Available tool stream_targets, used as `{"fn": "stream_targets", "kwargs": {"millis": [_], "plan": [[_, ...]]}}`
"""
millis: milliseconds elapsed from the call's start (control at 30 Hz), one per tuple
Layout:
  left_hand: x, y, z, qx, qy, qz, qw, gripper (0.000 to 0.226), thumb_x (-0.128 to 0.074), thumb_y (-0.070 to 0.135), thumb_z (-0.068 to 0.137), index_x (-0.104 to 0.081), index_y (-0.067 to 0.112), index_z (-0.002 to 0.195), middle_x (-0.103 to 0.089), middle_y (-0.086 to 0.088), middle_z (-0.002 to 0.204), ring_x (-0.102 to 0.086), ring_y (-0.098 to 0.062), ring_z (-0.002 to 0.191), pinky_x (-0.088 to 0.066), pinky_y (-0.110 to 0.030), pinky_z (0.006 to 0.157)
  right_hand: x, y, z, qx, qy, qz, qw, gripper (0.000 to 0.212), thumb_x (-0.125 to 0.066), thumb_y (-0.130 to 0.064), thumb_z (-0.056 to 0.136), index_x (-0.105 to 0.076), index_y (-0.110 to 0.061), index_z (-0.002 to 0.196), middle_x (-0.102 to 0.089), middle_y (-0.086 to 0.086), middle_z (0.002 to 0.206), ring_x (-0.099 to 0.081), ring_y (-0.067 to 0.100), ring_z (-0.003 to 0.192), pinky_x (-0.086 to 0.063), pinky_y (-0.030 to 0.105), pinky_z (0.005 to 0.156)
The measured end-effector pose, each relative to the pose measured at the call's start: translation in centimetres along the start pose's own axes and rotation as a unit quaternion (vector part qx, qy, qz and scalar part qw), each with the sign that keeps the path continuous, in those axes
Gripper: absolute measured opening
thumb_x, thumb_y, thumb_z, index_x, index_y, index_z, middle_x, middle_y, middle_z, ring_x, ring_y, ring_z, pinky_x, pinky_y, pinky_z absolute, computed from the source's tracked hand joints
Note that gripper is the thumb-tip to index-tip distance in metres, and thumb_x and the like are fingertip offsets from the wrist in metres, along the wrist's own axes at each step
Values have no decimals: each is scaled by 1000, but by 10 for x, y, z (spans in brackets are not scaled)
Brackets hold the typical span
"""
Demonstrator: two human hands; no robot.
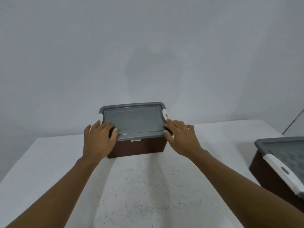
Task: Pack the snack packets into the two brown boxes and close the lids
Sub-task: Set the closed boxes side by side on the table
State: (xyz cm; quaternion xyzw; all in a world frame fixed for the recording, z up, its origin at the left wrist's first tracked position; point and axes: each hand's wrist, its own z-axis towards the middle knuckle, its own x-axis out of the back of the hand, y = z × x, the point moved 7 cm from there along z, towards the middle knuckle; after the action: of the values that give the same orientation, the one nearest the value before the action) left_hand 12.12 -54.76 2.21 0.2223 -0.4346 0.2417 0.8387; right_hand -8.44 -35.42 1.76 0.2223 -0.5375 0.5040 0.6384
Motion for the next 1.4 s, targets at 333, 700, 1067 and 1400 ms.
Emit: {"fn": "stream_targets", "kwargs": {"millis": [333,700,1067,1400], "plan": [[-18,133,-13,-68,-104,-112,986,35,-55,31,94,-59,14,124,-59,-4,124,-53,-23,111,-40,-39,100,90,97,-75,-82,-14,-106,991,51,-48,-49,94,-43,-28,141,-36,0,153,-32,22,140,-30,47,105],[-46,381,-59,-38,-175,-231,956,31,-54,44,93,-63,21,111,-62,5,114,-59,-17,105,-50,-38,89,185,283,-233,-205,-36,-121,971,51,-42,-53,94,-44,-27,138,-44,1,146,-40,25,132,-30,50,110],[-74,487,-106,225,-269,-511,785,50,-70,19,85,-38,20,123,-59,-9,116,-64,-25,96,-57,-34,63,207,341,-280,-223,-44,-84,970,43,-42,-52,95,-50,-30,130,-52,-3,139,-45,22,126,-28,53,108],[-45,395,-114,270,-174,-440,839,59,-66,24,87,-39,21,140,-57,-3,107,-59,-23,98,-51,-38,88,190,307,-251,-125,-46,-91,987,41,-43,-53,94,-51,-32,129,-47,-6,140,-41,18,127,-28,49,106]]}}
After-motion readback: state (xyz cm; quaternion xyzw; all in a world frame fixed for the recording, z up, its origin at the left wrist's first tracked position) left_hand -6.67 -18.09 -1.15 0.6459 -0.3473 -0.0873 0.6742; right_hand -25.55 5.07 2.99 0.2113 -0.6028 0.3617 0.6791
